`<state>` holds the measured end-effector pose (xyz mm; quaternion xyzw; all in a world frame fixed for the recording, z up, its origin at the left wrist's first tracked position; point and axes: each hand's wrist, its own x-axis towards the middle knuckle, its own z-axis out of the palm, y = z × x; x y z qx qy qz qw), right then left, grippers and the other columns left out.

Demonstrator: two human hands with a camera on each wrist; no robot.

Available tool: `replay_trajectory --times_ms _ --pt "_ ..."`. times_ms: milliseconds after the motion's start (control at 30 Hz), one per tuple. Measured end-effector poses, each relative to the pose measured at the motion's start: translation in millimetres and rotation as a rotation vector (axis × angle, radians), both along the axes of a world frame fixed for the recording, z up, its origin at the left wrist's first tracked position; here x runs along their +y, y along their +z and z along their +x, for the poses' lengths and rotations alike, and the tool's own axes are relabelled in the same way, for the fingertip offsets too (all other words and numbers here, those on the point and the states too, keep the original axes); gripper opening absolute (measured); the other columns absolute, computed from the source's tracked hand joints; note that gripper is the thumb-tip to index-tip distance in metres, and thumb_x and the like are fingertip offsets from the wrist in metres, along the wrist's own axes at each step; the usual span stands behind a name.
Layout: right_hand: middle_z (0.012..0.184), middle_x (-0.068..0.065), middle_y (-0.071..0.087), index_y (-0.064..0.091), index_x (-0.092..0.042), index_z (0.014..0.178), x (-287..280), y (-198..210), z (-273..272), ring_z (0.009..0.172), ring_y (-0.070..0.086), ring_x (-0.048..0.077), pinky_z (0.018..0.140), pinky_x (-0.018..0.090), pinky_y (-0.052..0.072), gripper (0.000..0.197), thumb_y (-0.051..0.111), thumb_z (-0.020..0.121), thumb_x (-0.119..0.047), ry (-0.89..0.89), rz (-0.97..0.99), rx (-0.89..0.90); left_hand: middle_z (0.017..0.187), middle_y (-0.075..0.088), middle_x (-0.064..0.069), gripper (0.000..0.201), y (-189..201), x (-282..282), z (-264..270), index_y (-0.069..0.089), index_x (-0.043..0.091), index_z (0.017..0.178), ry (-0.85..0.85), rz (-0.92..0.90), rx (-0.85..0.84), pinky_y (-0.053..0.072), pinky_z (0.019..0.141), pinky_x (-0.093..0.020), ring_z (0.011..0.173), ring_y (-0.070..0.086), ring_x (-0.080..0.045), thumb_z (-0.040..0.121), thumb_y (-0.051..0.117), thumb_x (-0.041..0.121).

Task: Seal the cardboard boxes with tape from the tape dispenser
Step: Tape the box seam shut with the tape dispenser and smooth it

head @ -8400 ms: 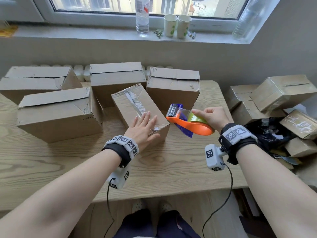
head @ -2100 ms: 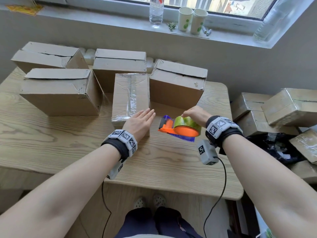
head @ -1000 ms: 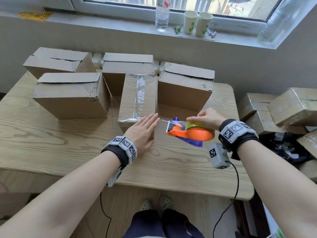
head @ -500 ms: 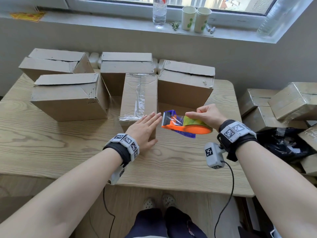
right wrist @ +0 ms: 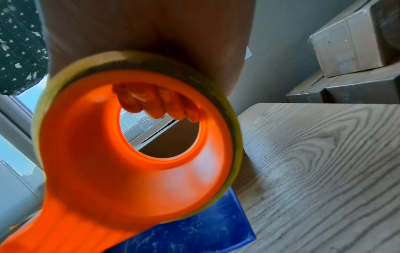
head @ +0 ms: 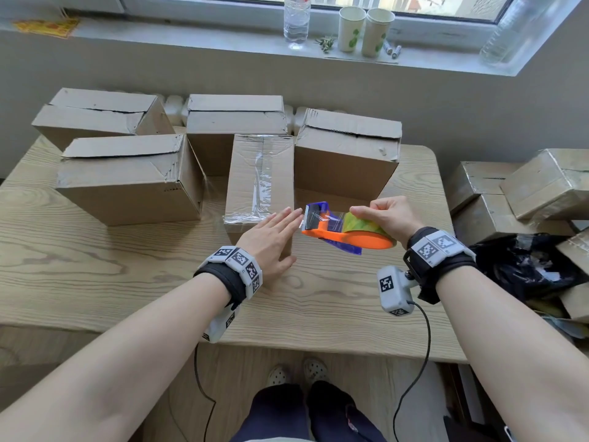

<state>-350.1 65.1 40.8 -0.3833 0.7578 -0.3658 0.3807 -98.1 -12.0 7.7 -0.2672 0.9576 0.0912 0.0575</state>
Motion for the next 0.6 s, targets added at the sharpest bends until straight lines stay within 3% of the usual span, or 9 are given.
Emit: replay_trajectory --times_ms 100,200,300,467,600 --pt "0.054 0.004 0.040 0.051 0.000 0.052 2 2 -6 0.051 0.036 0.016 0.052 0.024 0.029 0.046 0.079 0.074 -0.029 -0.038 -0.039 -0.081 0.158 -0.009 0.002 0.081 -1 1 2 0.001 0.017 0.150 -0.003 -0.032 -0.028 -0.006 0.117 -0.028 0.145 -0.010 -0.013 0.090 0.046 0.046" --pt "0.041 -0.006 0.037 0.042 -0.010 0.048 10 12 -16 0.039 0.032 0.006 0.041 0.018 0.027 0.047 0.076 0.077 -0.025 -0.028 0.001 -0.034 0.158 -0.010 0.001 0.082 -1 1 2 0.001 0.016 0.150 -0.002 -0.035 -0.028 -0.006 0.117 -0.029 0.145 -0.010 -0.013 0.089 0.046 0.046" --pt "0.035 -0.013 0.033 0.039 -0.012 0.048 20 15 -23 0.034 0.029 0.003 0.037 0.014 0.024 0.050 0.075 0.079 -0.026 -0.067 -0.001 -0.019 0.157 -0.014 0.001 0.087 -2 0 3 -0.008 0.015 0.149 -0.008 -0.020 -0.031 -0.006 0.118 -0.029 0.144 -0.013 -0.013 0.089 0.046 0.048" --pt "0.045 -0.006 0.041 0.044 -0.017 0.049 22 7 -9 0.042 0.036 0.007 0.043 0.019 0.029 0.047 0.074 0.078 -0.039 -0.053 0.092 0.064 0.156 -0.017 0.000 0.090 3 3 4 -0.014 0.013 0.148 0.019 0.033 -0.011 -0.007 0.118 -0.028 0.143 -0.017 -0.012 0.091 0.045 0.049" --pt "0.056 0.001 0.047 0.051 -0.017 0.059 20 -12 10 0.052 0.041 0.014 0.049 0.026 0.029 0.031 0.066 0.086 -0.021 0.049 0.189 0.082 0.157 -0.012 0.003 0.079 6 11 16 -0.009 0.016 0.149 0.126 0.041 0.032 -0.008 0.117 -0.027 0.143 -0.014 -0.008 0.095 0.039 0.046"
